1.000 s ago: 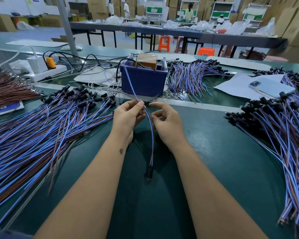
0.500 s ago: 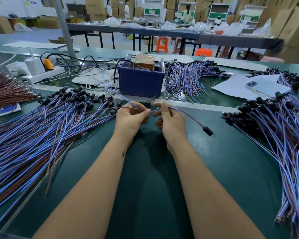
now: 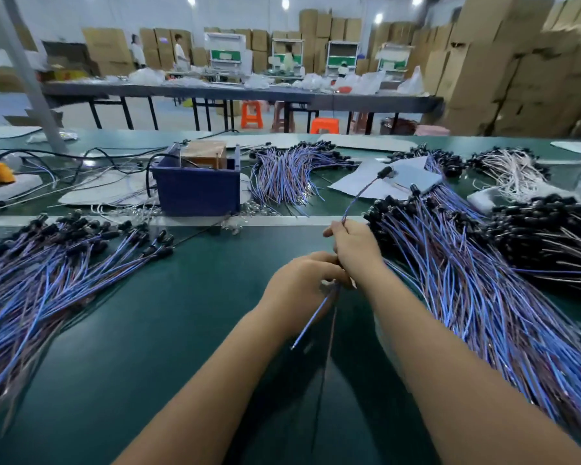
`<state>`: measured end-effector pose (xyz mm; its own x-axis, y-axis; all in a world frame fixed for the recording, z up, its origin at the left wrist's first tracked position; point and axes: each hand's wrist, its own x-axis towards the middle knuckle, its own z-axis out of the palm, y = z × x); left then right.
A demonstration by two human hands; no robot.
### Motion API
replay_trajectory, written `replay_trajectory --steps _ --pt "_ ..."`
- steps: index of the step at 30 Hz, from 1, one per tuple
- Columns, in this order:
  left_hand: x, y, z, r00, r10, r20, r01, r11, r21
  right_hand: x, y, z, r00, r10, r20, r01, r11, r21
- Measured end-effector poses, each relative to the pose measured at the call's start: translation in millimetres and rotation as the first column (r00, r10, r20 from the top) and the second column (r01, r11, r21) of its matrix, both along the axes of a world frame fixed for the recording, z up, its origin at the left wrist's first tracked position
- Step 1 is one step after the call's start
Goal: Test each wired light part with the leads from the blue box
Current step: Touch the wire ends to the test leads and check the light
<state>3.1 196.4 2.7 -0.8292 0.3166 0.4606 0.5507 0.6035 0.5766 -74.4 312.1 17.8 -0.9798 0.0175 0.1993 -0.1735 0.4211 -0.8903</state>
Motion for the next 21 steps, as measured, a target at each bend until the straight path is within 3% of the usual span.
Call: replay_trajectory --steps 4,7,11,15,21 --pt "1 59 7 0.986 -0.093 0.141 0.066 0.979 0.191 1 63 22 0.998 -0.053 -0.031 0.061 0.933 0.355" --pt "4 94 5 0.962 -0.151 0.228 0.118 0.981 0.152 3 103 27 0.983 -0.179 -0.024 0.163 0.819 0.550" --pt "11 119 -6 0.925 -0.200 0.323 0.173 0.979 0.111 11 136 18 0.957 -0.289 0.003 0.222 0.742 0.632" --pt "15 118 -11 0.928 -0.201 0.313 0.159 0.975 0.156 15 140 10 0.949 -0.316 0.003 0.232 0.703 0.672" --pt "4 71 -11 0.977 -0.024 0.214 -0.027 0.972 0.233 21 88 11 0.919 -0.341 -0.197 0.377 0.614 0.694"
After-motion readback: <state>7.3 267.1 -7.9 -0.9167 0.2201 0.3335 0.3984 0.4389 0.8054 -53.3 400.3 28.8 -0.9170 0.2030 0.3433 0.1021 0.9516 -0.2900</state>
